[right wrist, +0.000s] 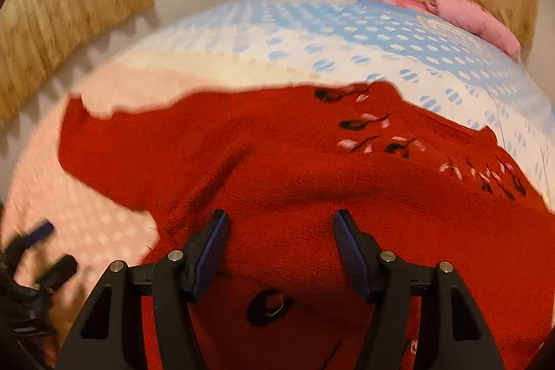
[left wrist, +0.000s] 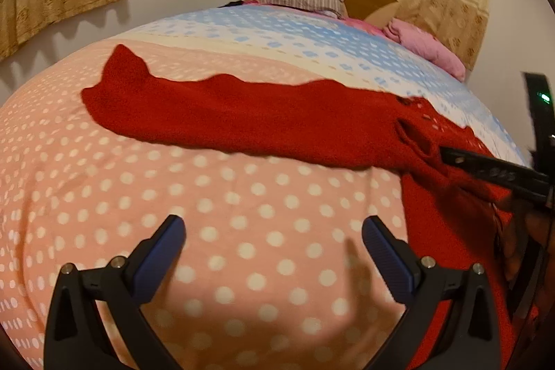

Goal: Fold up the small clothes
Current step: 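Lower the sleeve onto the sweater body and open the right tool, then grasp the other sleeve cuff of the red sweater with the left tool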

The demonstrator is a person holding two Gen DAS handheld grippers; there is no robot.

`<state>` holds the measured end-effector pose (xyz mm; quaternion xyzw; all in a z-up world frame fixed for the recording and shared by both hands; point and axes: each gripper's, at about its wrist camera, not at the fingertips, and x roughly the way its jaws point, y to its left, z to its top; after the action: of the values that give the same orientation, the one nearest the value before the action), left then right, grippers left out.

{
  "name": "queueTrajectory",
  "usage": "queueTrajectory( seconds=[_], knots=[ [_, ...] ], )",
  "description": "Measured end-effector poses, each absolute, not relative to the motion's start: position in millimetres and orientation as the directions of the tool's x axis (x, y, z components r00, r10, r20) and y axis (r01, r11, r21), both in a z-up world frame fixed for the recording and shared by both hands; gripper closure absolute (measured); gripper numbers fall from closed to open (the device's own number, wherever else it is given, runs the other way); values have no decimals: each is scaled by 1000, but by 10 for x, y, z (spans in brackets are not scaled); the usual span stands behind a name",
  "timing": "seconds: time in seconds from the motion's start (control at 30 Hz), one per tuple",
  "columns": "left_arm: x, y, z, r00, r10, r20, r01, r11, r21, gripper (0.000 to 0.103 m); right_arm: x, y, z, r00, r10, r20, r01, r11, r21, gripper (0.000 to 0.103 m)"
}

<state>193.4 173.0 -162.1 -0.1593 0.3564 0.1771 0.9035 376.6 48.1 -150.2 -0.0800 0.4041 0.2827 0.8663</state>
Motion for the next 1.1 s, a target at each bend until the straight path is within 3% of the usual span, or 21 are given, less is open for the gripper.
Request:
queueTrajectory(
  seconds=[0.13,0.23,0.3,0.57,0.7,0.87,1.03,1.1],
  knots=[
    [1901,1948,-1564,672,244,-699,-487,857,-169,0,3695,461,-1372,590,431,-683,-548,835,54,39],
    [1916,2158,-1580,650,220,-727,-497,847,-189,0,3728,710,-1702,438,442,-783,-632,770,82,37],
    [1875,2352,-1571,640,222,-735,-520,829,-203,0,3680,787,-1741,486,418,-767,-634,773,19,36],
    [1604,3145,-1473,617,318,-720,-666,698,-263,0,3583,740,-1742,496,434,-752,-623,781,40,35],
    [1610,3404,-1468,630,297,-718,-684,650,-331,0,3556,653,-1696,518,416,-748,-614,789,13,32],
    [1734,3585,-1470,674,245,-696,-658,628,-416,16,3570,634,-1694,521,414,-747,-608,794,17,29],
    [1836,3762,-1540,704,203,-681,-644,588,-490,17,3577,628,-1701,523,413,-745,-606,795,16,29],
    [1862,3827,-1581,713,186,-675,-642,561,-523,23,3579,627,-1705,525,413,-744,-604,797,16,29]
  ],
)
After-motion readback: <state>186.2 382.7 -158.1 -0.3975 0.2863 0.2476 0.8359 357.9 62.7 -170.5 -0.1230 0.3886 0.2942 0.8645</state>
